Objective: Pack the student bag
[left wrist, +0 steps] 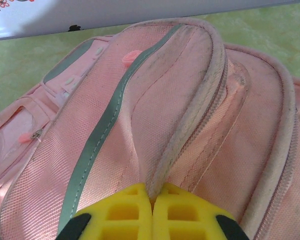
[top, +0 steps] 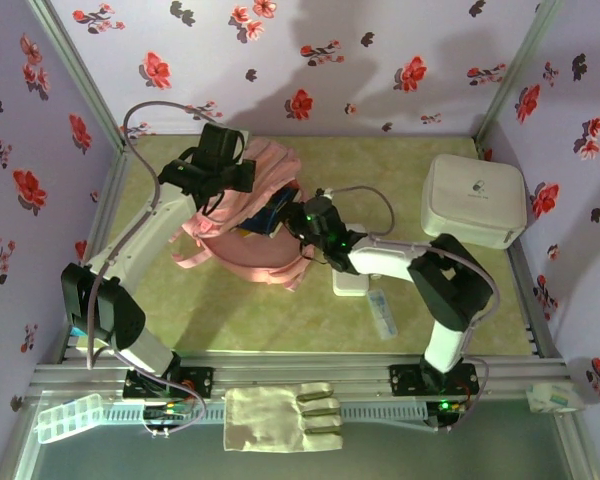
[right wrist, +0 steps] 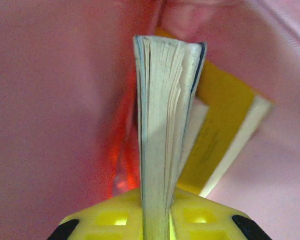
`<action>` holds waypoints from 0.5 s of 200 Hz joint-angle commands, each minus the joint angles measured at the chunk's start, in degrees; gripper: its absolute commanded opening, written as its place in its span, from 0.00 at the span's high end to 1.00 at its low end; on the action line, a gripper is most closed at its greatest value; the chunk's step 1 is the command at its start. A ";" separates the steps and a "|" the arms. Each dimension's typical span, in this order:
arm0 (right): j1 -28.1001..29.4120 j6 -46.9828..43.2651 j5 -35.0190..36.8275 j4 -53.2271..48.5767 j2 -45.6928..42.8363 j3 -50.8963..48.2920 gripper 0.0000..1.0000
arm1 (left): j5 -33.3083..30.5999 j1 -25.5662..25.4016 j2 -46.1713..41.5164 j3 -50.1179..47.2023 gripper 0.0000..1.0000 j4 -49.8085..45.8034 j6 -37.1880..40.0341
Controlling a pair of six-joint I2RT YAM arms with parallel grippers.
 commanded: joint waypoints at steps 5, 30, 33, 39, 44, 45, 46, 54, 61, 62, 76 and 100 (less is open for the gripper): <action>1.08 2.16 6.74 -0.48 4.66 6.83 0.83 | 3.21 0.78 -1.43 2.79 1.00 8.64 -2.46; 1.56 4.48 6.94 0.56 10.95 12.34 0.84 | 3.49 1.37 -2.45 1.41 1.00 9.48 -3.59; 1.53 4.58 6.88 1.15 11.68 12.89 0.85 | 3.52 1.46 -2.53 1.27 1.00 9.61 -3.70; 1.69 5.21 7.06 1.91 12.94 13.98 0.85 | 3.49 1.54 -2.67 1.09 1.00 9.81 -3.96; 1.74 5.69 7.16 1.98 13.62 14.68 0.85 | 3.45 1.68 -2.74 1.08 1.00 9.84 -4.14; 1.72 5.79 7.23 1.98 13.74 14.77 0.85 | 3.50 1.71 -2.75 1.08 1.00 9.84 -4.16; 1.75 5.80 7.23 1.98 13.94 15.08 0.85 | 3.52 1.68 -2.75 1.08 1.00 9.80 -4.18; 1.87 5.98 7.24 2.11 15.34 16.90 0.85 | 3.49 1.88 -2.65 1.23 1.00 9.84 -4.45; 1.87 5.70 6.85 2.12 16.55 18.45 0.85 | 3.46 2.02 -2.55 1.38 1.00 9.77 -4.68; 1.87 5.71 6.75 2.05 16.70 18.72 0.85 | 3.45 2.01 -2.56 1.41 1.00 9.76 -4.70; 1.77 5.53 4.37 1.65 18.82 21.53 0.82 | 3.49 2.26 -2.33 1.61 1.00 9.64 -5.22; 1.62 4.83 1.24 2.60 19.62 21.82 0.72 | 3.52 2.60 -1.47 2.02 1.00 9.66 -6.42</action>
